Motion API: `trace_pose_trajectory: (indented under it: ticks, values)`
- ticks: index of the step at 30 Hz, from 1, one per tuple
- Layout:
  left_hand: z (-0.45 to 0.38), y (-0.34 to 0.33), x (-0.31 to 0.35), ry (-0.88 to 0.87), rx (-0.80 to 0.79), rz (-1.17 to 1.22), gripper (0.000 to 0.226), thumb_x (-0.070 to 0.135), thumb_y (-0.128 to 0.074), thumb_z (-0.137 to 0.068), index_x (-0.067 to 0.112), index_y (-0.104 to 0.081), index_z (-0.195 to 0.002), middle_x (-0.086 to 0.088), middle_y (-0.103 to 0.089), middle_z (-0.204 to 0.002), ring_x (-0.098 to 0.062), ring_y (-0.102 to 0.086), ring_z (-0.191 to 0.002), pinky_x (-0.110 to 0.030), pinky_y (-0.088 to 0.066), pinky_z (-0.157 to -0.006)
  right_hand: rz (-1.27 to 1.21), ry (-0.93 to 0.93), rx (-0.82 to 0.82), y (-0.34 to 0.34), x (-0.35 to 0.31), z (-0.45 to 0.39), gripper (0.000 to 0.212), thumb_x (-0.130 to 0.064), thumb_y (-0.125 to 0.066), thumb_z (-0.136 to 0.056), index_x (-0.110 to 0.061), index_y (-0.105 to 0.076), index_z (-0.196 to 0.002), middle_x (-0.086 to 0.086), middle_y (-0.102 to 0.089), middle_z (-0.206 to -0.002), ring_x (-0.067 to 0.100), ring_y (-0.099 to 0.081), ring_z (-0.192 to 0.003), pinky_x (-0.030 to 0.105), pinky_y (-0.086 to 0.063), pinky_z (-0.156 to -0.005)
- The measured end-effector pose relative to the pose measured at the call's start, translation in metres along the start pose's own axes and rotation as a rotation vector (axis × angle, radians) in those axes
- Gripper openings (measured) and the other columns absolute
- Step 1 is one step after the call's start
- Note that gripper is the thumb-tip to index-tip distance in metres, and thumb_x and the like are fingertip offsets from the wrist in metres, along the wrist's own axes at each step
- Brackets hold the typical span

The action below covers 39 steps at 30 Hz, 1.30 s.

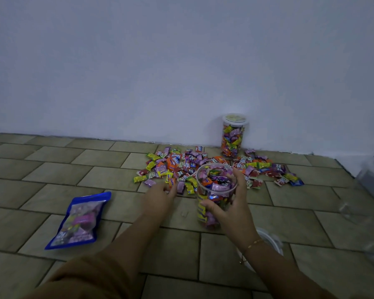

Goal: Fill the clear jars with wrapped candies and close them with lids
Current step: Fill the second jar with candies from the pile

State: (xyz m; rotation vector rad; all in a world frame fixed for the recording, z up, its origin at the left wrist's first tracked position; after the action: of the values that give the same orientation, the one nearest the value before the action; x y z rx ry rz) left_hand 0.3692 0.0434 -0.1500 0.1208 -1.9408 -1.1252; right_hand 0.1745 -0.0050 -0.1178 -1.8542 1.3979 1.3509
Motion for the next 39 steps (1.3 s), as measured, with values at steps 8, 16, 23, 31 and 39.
trace_pose_trajectory:
  ticks: [8, 16, 23, 31, 39]
  values:
    - [-0.013, 0.055, 0.097, 0.290, 0.077, 1.150, 0.042, 0.047, -0.057, -0.088, 0.017, -0.044, -0.064, 0.000, -0.034, -0.054, -0.013, -0.025, -0.045, -0.028, -0.021, -0.048, 0.003, -0.020, -0.031, 0.006, 0.000, 0.007, 0.099, -0.029, -0.085, -0.062, -0.071, -0.017, -0.121, -0.028, -0.036, -0.133, 0.002, -0.040, -0.128, 0.025, -0.038, -0.106]
    - [0.002, 0.057, 0.158, 0.263, -0.239, 1.517, 0.035, 0.037, -0.055, -0.093, 0.018, -0.047, -0.065, 0.004, -0.042, -0.053, -0.009, -0.035, -0.038, -0.018, -0.026, -0.036, -0.037, -0.023, -0.065, 0.014, -0.008, 0.008, 0.088, -0.018, -0.083, -0.067, -0.056, -0.025, -0.122, -0.034, -0.033, -0.127, -0.023, -0.038, -0.116, 0.001, -0.036, -0.091]
    - [0.006, 0.047, 0.160, 0.161, -0.236, 1.358, 0.031, 0.027, -0.054, -0.094, 0.012, -0.054, -0.067, 0.003, -0.051, -0.051, -0.014, -0.048, -0.047, -0.035, -0.044, -0.065, -0.066, -0.026, -0.073, 0.017, -0.011, 0.009, 0.087, -0.014, -0.083, -0.068, -0.052, -0.025, -0.120, -0.030, -0.035, -0.126, -0.026, -0.040, -0.111, -0.002, -0.036, -0.088]
    - [0.013, 0.046, 0.159, 0.040, -0.199, 1.300, 0.031, 0.024, -0.047, -0.097, 0.010, -0.067, -0.079, 0.004, -0.066, -0.062, -0.013, -0.060, -0.063, -0.028, -0.052, -0.070, -0.066, -0.018, -0.071, 0.016, -0.005, 0.010, 0.093, -0.017, -0.084, -0.066, -0.052, -0.023, -0.126, -0.030, -0.035, -0.130, -0.020, -0.041, -0.116, 0.004, -0.038, -0.093]
    - [-0.005, 0.050, 0.137, 0.100, -0.152, 1.423, 0.027, 0.023, -0.046, -0.097, 0.009, -0.065, -0.083, 0.003, -0.064, -0.062, -0.010, -0.060, -0.060, -0.027, -0.053, -0.068, -0.048, -0.034, -0.043, 0.021, 0.002, 0.004, 0.097, -0.030, -0.085, -0.062, -0.070, -0.020, -0.121, -0.022, -0.041, -0.132, -0.003, -0.048, -0.120, 0.015, -0.044, -0.095]
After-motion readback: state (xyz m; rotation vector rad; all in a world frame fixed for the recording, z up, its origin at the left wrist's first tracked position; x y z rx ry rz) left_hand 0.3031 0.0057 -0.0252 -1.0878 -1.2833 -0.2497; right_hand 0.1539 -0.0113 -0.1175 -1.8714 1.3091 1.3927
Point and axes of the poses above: each hand's wrist, its own z-axis away from the middle knuckle, its own y-axis out of the back of the hand, x = y × z, the point moved 2 cm from there along -z, towards the middle knuckle
